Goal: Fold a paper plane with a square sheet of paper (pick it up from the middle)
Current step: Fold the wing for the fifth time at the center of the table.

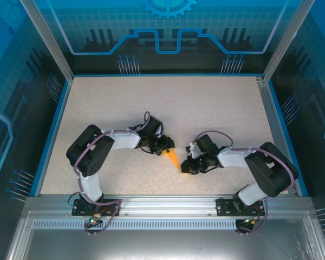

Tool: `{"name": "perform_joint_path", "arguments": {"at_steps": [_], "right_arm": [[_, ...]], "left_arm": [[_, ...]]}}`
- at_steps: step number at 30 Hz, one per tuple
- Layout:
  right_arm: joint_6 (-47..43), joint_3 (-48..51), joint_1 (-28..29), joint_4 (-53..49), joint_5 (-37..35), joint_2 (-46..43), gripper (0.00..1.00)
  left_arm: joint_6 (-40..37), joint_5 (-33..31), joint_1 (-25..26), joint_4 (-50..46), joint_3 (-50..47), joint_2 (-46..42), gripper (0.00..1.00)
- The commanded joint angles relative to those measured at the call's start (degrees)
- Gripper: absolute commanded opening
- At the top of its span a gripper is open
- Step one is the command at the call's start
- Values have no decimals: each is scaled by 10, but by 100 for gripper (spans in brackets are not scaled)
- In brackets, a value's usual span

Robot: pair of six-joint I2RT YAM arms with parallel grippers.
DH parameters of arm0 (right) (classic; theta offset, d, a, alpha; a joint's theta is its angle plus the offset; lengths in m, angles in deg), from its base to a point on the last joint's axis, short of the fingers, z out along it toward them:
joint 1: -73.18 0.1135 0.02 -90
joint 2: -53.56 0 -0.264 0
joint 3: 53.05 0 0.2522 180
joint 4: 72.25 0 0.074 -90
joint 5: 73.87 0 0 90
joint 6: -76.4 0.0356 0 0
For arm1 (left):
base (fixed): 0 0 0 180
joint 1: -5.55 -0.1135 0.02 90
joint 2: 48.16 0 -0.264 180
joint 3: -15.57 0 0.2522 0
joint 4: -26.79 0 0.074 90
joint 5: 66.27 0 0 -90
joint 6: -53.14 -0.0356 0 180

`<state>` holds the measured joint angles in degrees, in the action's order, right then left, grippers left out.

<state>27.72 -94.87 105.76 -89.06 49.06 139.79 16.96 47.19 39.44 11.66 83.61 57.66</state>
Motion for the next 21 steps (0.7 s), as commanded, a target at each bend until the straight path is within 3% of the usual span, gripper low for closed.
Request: {"name": "perform_joint_path", "arguments": {"at_steps": [1,8,21], "right_arm": [[-1,5,-2,-68,-8,-39,10],[-1,-51,8,-58,-36,-80,13],[96,-115,30,92,-68,53,10]], "left_arm": [[-9,-28,-12,-40,-1,18,39],[-8,-23,-12,-38,-1,18,40],[-7,-11,-11,-31,5,21,40]]}}
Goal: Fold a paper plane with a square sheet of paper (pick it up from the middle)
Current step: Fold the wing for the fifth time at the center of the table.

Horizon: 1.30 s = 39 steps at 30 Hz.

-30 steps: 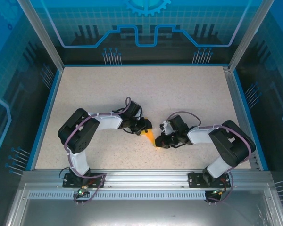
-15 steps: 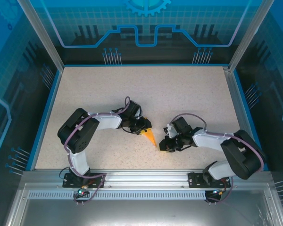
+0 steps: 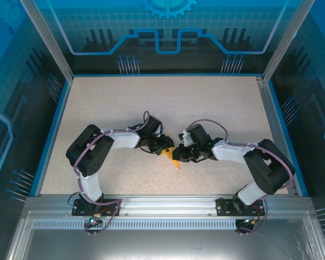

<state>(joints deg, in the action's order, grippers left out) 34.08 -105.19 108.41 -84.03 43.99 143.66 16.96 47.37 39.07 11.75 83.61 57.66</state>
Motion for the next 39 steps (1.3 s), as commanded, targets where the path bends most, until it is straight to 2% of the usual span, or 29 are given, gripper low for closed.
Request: {"name": "perform_joint_path", "arguments": {"at_steps": [1,7,17,23,28,39], "right_arm": [[38,-12,4,52,-14,22,10],[48,-25,3,68,0,60,10],[48,18,-18,43,-58,88,9],[47,34,-26,50,-29,117,6],[50,35,-27,47,-23,123,5],[56,27,-26,30,-23,128,5]], "left_arm": [[-7,-11,-8,-30,5,21,40],[-8,-6,-7,-29,8,20,40],[-23,-3,-8,-31,12,5,42],[-56,12,-8,-24,27,-25,47],[-92,-8,-8,-40,36,-81,52],[-61,-3,-8,71,-33,-74,52]]}}
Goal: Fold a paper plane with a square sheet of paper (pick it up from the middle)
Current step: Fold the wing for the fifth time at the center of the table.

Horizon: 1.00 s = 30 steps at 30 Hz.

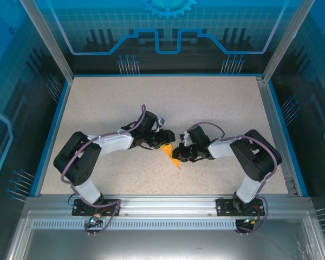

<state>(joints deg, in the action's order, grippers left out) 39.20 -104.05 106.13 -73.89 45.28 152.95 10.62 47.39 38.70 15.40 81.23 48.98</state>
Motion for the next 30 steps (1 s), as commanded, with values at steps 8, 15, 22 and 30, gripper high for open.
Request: {"name": "perform_joint_path", "arguments": {"at_steps": [8,15,22,30], "right_arm": [[10,20,-4,-77,-37,39,5],[4,23,-4,-86,-37,37,1],[-30,21,-1,-130,-48,27,0],[-66,12,-3,-173,-54,34,0]], "left_arm": [[-4,-20,-4,48,0,53,51],[-9,-27,-11,72,1,87,51],[-24,-23,-28,64,7,101,51],[-56,3,-63,62,18,105,51]]}}
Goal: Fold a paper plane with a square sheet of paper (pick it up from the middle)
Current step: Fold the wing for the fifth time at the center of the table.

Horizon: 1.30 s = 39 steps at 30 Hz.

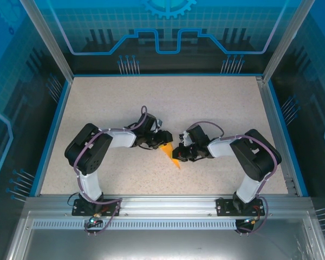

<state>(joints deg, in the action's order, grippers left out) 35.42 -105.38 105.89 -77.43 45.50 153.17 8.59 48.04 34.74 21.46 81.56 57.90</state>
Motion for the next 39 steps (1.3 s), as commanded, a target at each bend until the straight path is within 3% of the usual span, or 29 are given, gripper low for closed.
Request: {"name": "perform_joint_path", "arguments": {"at_steps": [1,14,24,31,39], "right_arm": [[-30,24,-1,-141,-56,34,0],[-31,22,-1,-128,-43,42,0],[-16,22,-2,-101,-28,48,0],[2,18,-2,-88,-27,50,0],[7,16,-2,-86,-30,55,0]], "left_arm": [[-39,2,-29,3,17,18,52],[-69,26,-81,-25,54,44,52],[-96,47,-122,-79,102,16,54],[-57,55,-116,-75,71,-80,53],[-7,33,-33,-20,-24,-134,41]]}}
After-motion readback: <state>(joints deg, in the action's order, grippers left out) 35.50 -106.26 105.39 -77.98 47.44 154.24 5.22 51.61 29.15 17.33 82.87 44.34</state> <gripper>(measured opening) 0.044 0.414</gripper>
